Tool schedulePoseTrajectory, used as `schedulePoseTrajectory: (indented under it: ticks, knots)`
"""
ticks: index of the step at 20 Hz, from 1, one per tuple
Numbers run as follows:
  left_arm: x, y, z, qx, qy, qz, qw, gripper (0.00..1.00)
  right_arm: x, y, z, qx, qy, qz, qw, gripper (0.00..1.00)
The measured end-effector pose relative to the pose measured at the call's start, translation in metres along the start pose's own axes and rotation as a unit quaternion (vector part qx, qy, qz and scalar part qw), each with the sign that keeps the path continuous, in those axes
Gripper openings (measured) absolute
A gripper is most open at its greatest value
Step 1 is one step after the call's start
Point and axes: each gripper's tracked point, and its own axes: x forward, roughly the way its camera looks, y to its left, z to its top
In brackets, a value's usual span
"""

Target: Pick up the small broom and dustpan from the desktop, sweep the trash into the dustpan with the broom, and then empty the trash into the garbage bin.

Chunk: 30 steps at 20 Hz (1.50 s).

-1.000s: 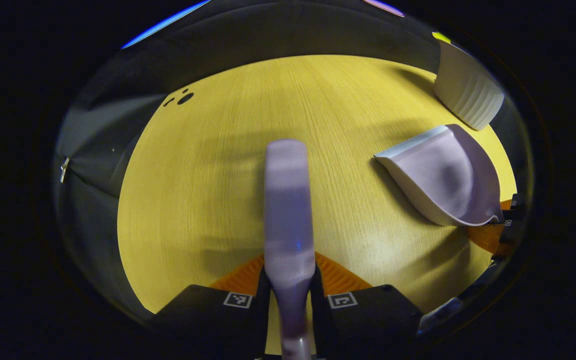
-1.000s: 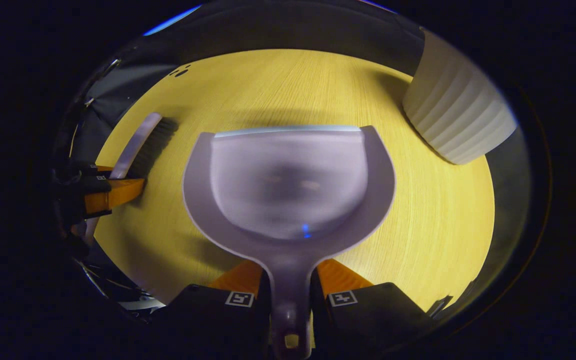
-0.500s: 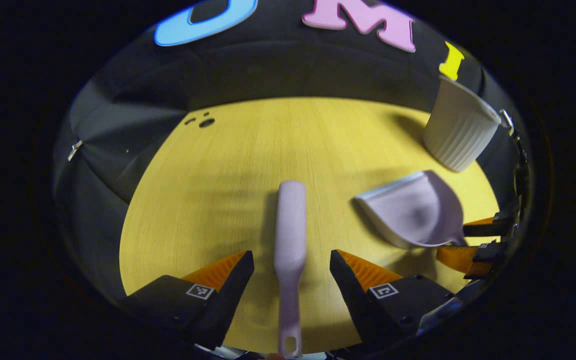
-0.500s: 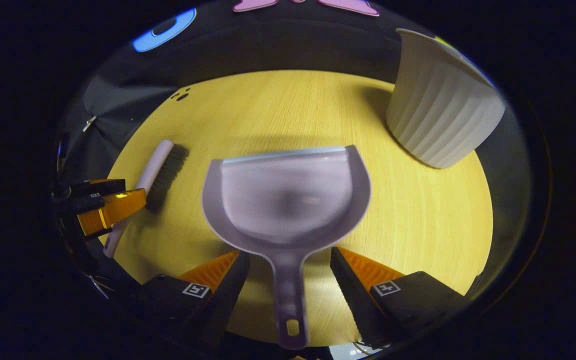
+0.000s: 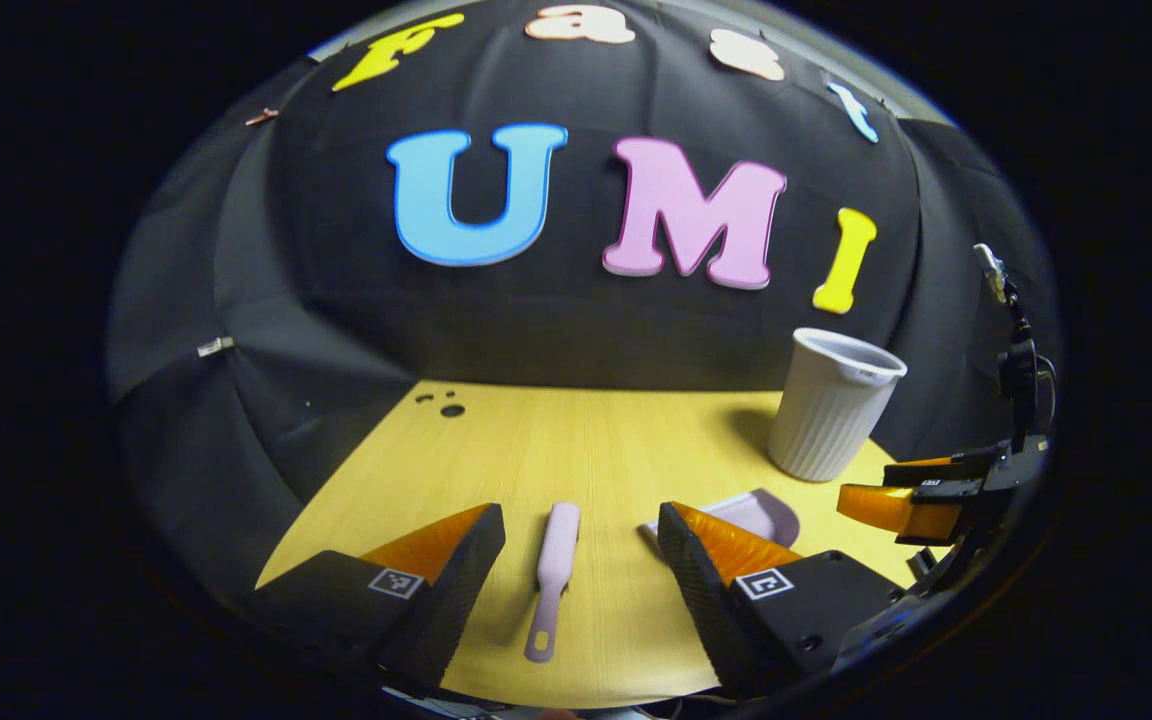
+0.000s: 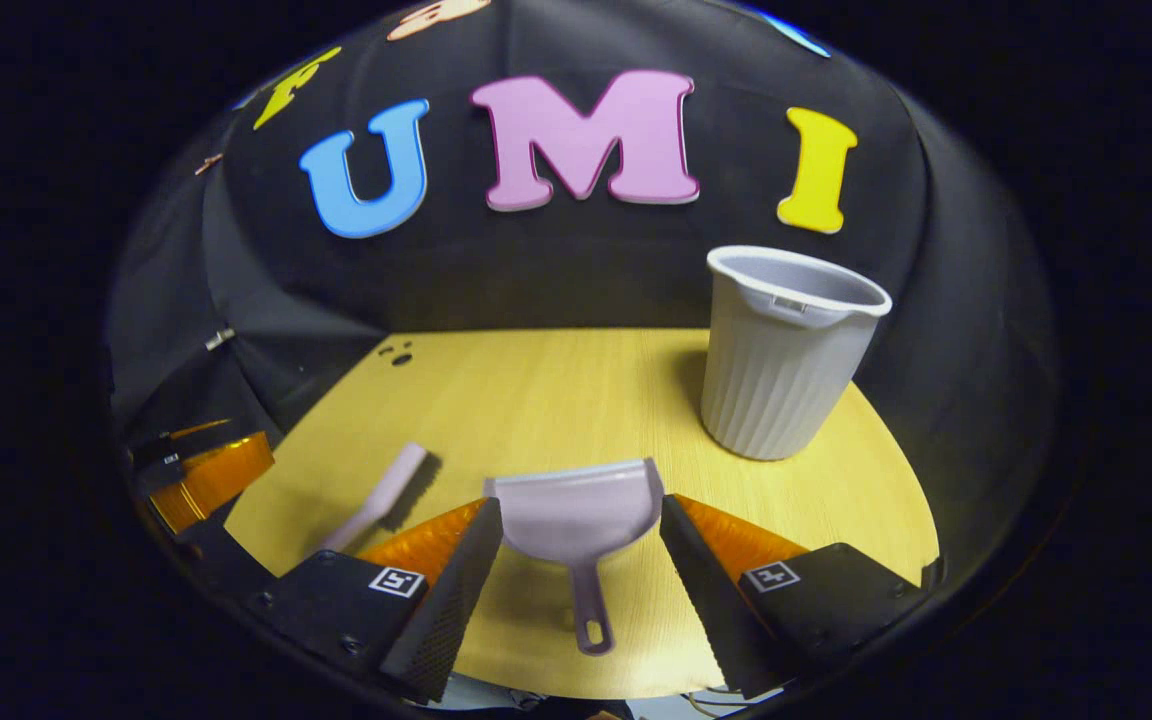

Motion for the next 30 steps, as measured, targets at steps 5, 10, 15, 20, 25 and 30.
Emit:
schedulePoseTrajectory:
  ticks: [5, 10, 15, 20, 25, 30]
  knots:
    - [-0.073, -0.006, 0.009, -0.008, -0.054, 0.032, 0.998, 0.97, -0.063, 0.002, 0.020, -0.001, -0.076, 0.002, 0.997, 0.99]
    - [-0.112, -0.015, -0.020, 0.000, -0.064, 0.038, 0.997, 0.97, -0.112, -0.019, -0.001, 0.001, -0.100, -0.044, 0.994, 0.99]
    - [-0.123, -0.030, -0.043, -0.015, -0.034, 0.010, 0.999, 0.97, -0.124, -0.040, -0.033, 0.004, -0.061, -0.073, 0.995, 0.99]
    - [-0.125, -0.006, -0.042, -0.012, -0.049, 0.030, 0.998, 0.97, -0.132, -0.057, -0.030, -0.013, -0.061, -0.090, 0.994, 0.99]
    - [-0.113, 0.006, -0.038, -0.018, -0.041, 0.035, 0.998, 0.96, -0.135, -0.063, -0.011, -0.003, -0.072, -0.091, 0.993, 0.99]
    - [-0.102, -0.009, -0.026, -0.006, -0.037, 0.045, 0.998, 0.96, -0.123, -0.079, -0.001, 0.002, -0.080, -0.084, 0.993, 0.99]
